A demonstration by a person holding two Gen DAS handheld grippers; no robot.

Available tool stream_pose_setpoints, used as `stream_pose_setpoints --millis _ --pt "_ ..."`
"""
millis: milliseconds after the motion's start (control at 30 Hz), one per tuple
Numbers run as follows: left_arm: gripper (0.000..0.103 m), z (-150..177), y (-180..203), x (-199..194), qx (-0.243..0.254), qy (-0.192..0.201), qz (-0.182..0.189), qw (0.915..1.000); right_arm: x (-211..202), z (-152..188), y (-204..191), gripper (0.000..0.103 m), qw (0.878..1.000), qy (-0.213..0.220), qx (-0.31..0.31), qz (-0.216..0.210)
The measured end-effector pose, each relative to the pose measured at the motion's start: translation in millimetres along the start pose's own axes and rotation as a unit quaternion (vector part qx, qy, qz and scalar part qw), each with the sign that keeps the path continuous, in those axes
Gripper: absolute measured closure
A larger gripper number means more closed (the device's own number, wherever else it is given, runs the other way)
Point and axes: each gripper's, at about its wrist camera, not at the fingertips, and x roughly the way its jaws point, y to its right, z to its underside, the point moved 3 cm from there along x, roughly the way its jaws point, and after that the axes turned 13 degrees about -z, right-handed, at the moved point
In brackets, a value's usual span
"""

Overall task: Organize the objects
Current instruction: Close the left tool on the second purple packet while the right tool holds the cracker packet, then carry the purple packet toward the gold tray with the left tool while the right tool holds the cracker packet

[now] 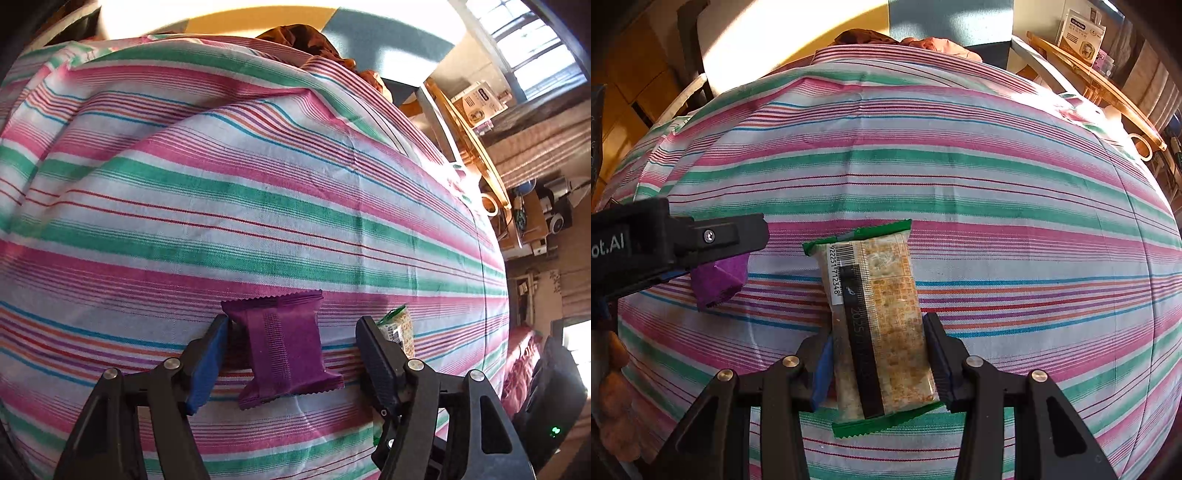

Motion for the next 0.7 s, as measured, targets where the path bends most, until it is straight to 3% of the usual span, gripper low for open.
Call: stream_pose_setpoints --millis 33,200,333,567,700 --pt "0.036 1 0 0 0.011 0.003 -0.005 0.9999 0 0 0 0.057 1.000 0.000 0.000 0.000" --pt "0.068 7 -2 -1 0.079 0.027 -0.052 0.9951 0 3 -1 0.057 1.000 0.000 -0.006 0.000" --pt "0.068 10 -7 -4 0.110 0.046 -0.053 0.9914 0 6 -2 0.057 1.000 0.001 -0.010 0.002" --pt "0.069 47 -21 -15 0.193 0.127 -0.102 0.9676 -1 10 -8 0.057 1.000 0.008 -0.021 0.005" --pt "0.070 58 -22 -14 0.212 0.158 -0.117 0.9571 -2 12 -10 0.057 1.000 0.014 -0.021 0.003"
